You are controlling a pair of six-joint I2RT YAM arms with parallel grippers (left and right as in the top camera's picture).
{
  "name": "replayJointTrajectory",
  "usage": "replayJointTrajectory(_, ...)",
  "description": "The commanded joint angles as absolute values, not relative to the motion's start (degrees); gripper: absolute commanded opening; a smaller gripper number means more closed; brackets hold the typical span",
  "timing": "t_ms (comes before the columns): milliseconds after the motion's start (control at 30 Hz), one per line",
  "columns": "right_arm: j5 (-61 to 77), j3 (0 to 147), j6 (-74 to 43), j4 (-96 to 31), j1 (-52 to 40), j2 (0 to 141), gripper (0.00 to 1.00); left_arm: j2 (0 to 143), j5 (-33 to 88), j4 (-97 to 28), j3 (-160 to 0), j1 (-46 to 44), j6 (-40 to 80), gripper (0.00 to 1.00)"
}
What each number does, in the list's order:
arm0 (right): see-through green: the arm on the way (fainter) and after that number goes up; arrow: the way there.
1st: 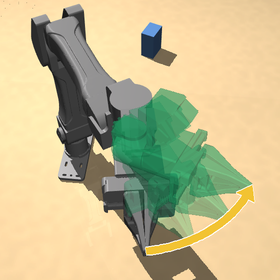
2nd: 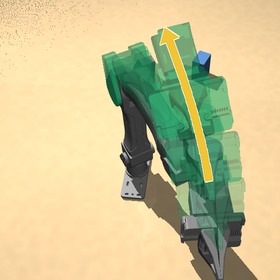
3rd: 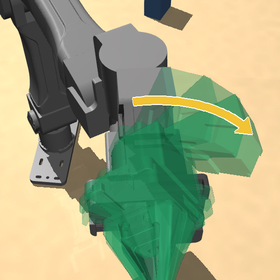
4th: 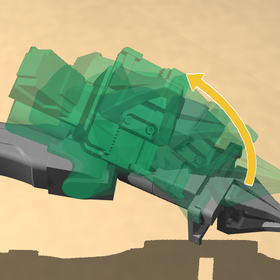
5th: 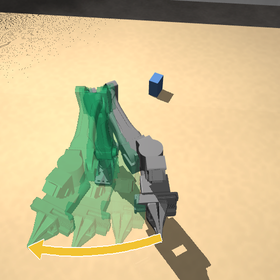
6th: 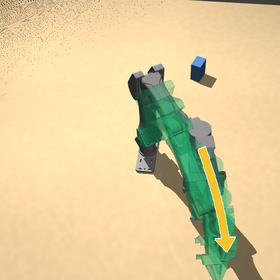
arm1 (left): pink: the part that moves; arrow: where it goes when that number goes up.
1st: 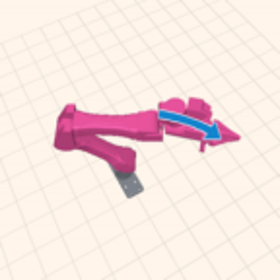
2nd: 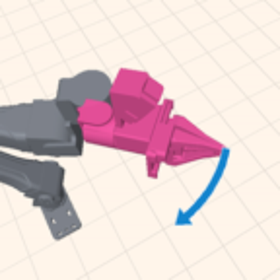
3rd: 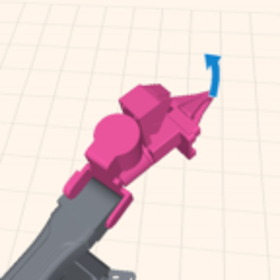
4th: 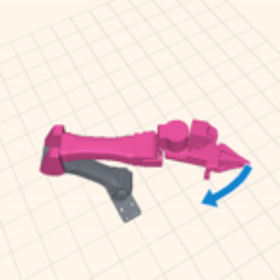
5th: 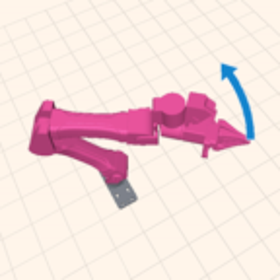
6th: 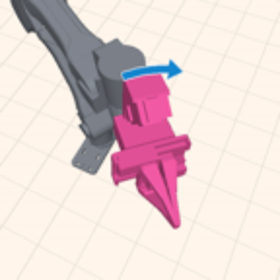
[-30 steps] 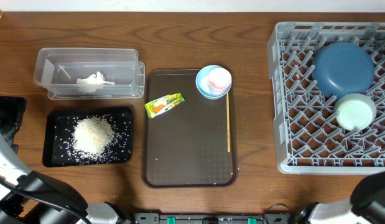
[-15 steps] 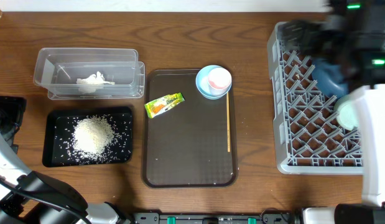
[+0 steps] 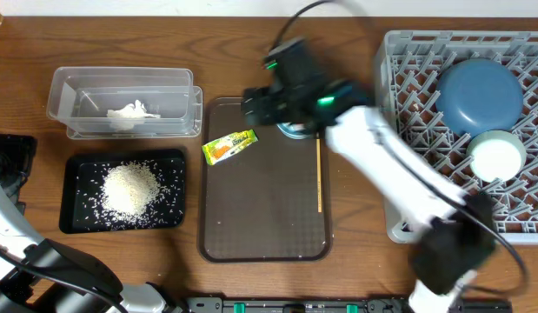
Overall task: Sort waste into correct bins and load items into the dishwasher rack
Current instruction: 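Reach the right gripper to the pink cup and grasp it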
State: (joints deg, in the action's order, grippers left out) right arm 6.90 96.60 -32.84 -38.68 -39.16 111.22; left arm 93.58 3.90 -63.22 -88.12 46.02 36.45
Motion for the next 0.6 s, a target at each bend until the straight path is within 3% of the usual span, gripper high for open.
replayJointTrajectory(0,3.4,96.9,-40.7,-37.2,-42.3,115.5,0.88,92.6,3.4,-63.6,-89.2,46.2,37.2,0.96)
replayJointTrajectory(200,2.6,96.9,-39.9,-37.1,-43.5,116.9,0.88,92.6,3.4,-63.6,-89.2,46.2,37.2,0.96)
replayJointTrajectory(467,1.4,100.1,-26.5,-38.6,-39.3,112.8,0.90,92.6,3.4,-63.6,-89.2,46.2,37.2,0.96)
replayJointTrajectory(567,-2.9,101.8,-26.5,-40.6,-36.8,110.8,0.83,92.6,3.4,-63.6,-89.2,46.2,37.2,0.96)
